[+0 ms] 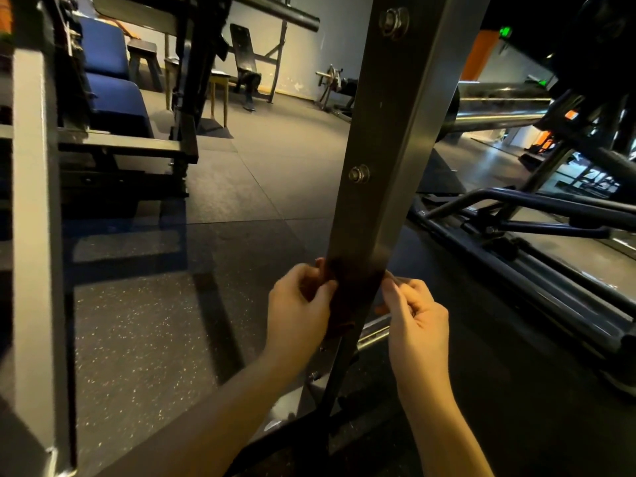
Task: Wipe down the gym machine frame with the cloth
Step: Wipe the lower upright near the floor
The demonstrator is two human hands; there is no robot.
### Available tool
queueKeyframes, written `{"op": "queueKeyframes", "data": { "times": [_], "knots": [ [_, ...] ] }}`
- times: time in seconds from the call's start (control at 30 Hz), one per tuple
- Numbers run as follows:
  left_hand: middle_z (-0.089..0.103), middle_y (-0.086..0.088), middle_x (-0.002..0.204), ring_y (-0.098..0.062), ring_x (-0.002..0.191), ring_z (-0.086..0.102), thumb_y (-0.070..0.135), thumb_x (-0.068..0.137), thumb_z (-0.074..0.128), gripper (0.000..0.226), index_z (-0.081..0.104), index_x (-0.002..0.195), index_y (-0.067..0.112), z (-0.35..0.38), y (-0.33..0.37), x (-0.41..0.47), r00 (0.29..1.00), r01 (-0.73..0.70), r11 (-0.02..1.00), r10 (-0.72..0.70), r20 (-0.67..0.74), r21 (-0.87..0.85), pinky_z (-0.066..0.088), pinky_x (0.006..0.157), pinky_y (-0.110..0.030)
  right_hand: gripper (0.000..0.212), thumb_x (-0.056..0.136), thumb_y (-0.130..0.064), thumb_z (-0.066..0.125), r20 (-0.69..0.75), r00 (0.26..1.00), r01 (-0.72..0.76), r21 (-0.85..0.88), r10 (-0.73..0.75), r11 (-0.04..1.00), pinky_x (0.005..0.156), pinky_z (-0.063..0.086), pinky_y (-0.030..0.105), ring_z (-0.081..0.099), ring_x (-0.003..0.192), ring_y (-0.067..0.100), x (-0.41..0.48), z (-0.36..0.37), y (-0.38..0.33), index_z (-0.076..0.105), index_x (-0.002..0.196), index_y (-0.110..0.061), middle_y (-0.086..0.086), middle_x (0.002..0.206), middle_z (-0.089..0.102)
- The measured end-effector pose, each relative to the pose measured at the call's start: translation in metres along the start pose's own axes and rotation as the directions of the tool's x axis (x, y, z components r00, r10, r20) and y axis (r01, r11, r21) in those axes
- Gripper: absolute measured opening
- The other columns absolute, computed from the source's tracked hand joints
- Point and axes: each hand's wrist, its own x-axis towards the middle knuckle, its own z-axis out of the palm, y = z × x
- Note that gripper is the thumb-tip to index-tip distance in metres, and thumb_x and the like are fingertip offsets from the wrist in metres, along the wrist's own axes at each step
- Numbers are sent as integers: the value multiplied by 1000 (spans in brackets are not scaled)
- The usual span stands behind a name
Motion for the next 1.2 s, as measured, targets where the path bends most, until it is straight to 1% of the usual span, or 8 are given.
{"op": "queueKeyframes", "data": {
  "times": [0.07,0.17,0.37,0.6,0.77,0.83,1.03,1.2],
  "knots": [
    [69,13,92,0,93,69,15,97,67,6,64,99,20,2,24,-4,964,-265,964,265,-22,-4,57,82,-16,20,102,-23,57,5,1000,21,3,-21,1000,63,46,7,63,82,0,-2,0,-1,70,99,-9,-1,99,63],
    [67,18,97,4,96,67,19,97,67,8,63,104,21,0,45,10,918,-392,920,391,-67,-8,56,79,-15,19,103,-21,55,11,999,32,-1,-32,999,61,45,6,61,76,-4,-3,-1,-2,71,98,-11,-1,102,62],
    [70,10,99,-7,98,70,20,96,67,10,66,98,30,-3,0,12,978,207,974,-207,10,-90,61,90,-40,23,102,-27,56,22,1000,-18,11,18,1000,65,45,12,61,81,-4,-3,0,-4,71,101,-10,-2,101,63],
    [66,31,100,7,97,66,20,97,66,16,59,102,33,-2,81,17,959,-281,950,271,-83,-138,57,82,-16,14,100,-18,60,63,998,-8,8,8,1000,73,49,22,65,84,6,-3,-9,-28,74,96,-21,3,102,66],
    [73,8,103,-4,96,71,20,95,68,14,67,106,29,-11,46,13,968,250,956,-245,53,-151,59,94,-39,21,99,-16,62,36,997,62,41,-63,997,76,47,19,65,91,-5,-2,-17,-65,72,111,-30,-8,105,70],
    [75,6,103,-6,94,73,18,95,68,13,69,106,25,-17,48,10,947,307,939,-284,153,-153,59,91,-35,23,99,-19,62,12,991,130,36,-131,991,75,48,12,62,95,-11,0,-17,-81,66,115,-36,-14,110,67],
    [73,8,91,-8,85,72,20,97,68,14,66,91,32,-37,123,35,984,-80,993,65,-164,-87,61,73,-27,37,102,-14,57,-49,895,438,-97,-444,894,79,42,2,58,97,-10,18,-27,-131,52,128,-40,-13,105,62],
    [63,22,94,7,86,62,18,97,67,14,69,111,22,-39,163,58,929,-321,943,331,-166,83,47,68,-1,60,102,-27,58,7,865,486,-255,-501,836,79,36,-3,49,98,-18,41,-29,-156,35,157,-22,-20,104,51]
  ]
}}
